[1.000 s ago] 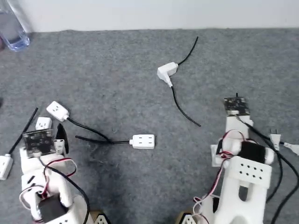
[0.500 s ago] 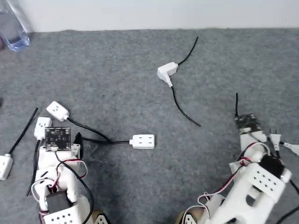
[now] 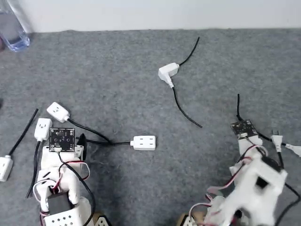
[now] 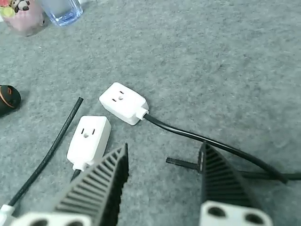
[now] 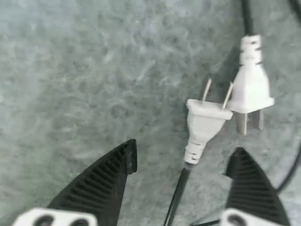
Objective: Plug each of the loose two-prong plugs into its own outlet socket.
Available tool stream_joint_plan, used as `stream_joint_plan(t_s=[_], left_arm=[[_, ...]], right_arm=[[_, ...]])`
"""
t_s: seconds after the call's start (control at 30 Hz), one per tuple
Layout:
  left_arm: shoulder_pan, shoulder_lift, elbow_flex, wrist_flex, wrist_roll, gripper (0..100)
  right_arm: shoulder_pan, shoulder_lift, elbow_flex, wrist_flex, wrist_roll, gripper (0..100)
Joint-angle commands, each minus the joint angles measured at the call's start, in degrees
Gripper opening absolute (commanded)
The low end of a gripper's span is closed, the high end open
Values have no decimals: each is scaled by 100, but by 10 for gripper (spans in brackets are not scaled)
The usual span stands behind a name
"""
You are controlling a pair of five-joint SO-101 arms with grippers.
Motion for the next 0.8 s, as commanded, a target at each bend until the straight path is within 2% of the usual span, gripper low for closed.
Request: stream_joint_plan(t_s=[0.0, 0.2, 0.4, 0.57, 0.77], left_arm=[[53, -79, -31, 26, -62, 228], [193, -79, -31, 35, -299, 228], [440, -79, -31, 176, -352, 228], [440, -79, -31, 176, -352, 228], [448, -79, -31, 185, -352, 228]], right_arm=[[338, 1253, -993, -136, 0, 315], [655, 2844, -2022, -127, 44, 295], [418, 3073, -2365, -101, 18, 296], [40, 3073, -2637, 620, -149, 296], [-57, 3064, -3279, 1587, -334, 296]])
